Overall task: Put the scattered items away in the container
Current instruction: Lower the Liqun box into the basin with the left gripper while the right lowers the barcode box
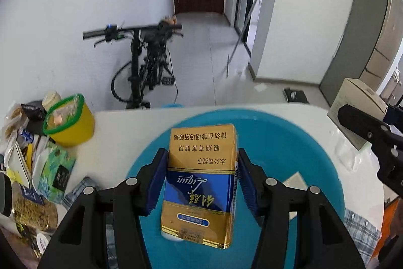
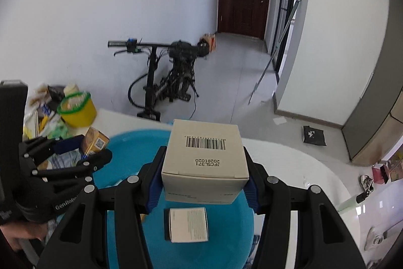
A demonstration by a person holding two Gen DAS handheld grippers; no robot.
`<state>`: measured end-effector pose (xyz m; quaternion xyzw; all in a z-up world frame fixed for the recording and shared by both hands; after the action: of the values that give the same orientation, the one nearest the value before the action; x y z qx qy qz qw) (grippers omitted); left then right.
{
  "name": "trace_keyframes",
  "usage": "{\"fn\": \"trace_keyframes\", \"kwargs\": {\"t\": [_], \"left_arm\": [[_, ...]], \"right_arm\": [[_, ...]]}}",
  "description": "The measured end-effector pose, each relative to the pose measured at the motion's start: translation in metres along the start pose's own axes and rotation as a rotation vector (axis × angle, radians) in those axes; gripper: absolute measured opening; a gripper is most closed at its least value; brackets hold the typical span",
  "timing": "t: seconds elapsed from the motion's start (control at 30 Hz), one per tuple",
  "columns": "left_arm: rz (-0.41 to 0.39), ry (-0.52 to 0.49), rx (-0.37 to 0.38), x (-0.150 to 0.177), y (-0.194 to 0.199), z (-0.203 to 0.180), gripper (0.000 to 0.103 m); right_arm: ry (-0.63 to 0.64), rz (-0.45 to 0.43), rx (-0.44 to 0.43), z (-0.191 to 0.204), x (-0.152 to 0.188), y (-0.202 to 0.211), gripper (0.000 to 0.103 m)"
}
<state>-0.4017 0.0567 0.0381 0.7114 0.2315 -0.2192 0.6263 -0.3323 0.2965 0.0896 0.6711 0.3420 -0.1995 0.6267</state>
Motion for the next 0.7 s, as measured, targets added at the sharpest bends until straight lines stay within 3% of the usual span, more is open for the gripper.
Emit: {"fn": "trace_keyframes", "kwargs": {"t": [0.23, 0.43, 0.7], "left_arm": [[0.113, 0.017, -0.014, 0.021, -0.016, 0.009, 0.057], [0.162, 0.014, -0.022, 0.033, -0.024, 0.012, 0.057], [0.148, 0.019, -0.022, 0.025, -0.024, 0.010, 0.057]], "right_arm": [[-0.038, 0.202, -0.179, 0.006, 0.043, -0.031, 0.053], [-0.034, 0.259, -0.164, -0.004, 0.062, -0.036, 0.053], [0.009, 0.247, -0.142, 0.001, 0.052, -0.033, 0.053]]}}
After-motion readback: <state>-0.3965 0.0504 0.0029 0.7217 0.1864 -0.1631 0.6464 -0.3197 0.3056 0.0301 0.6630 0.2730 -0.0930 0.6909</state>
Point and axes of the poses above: each gripper's, at about its wrist camera, not at the fingertips, and y roughly against the way its jaws point, z to its left, x to its underside, the point moved 9 cm from there along -y, roughly the way its jaws point, and after that the axes turned 8 degrees about y, right-handed, at the moved point
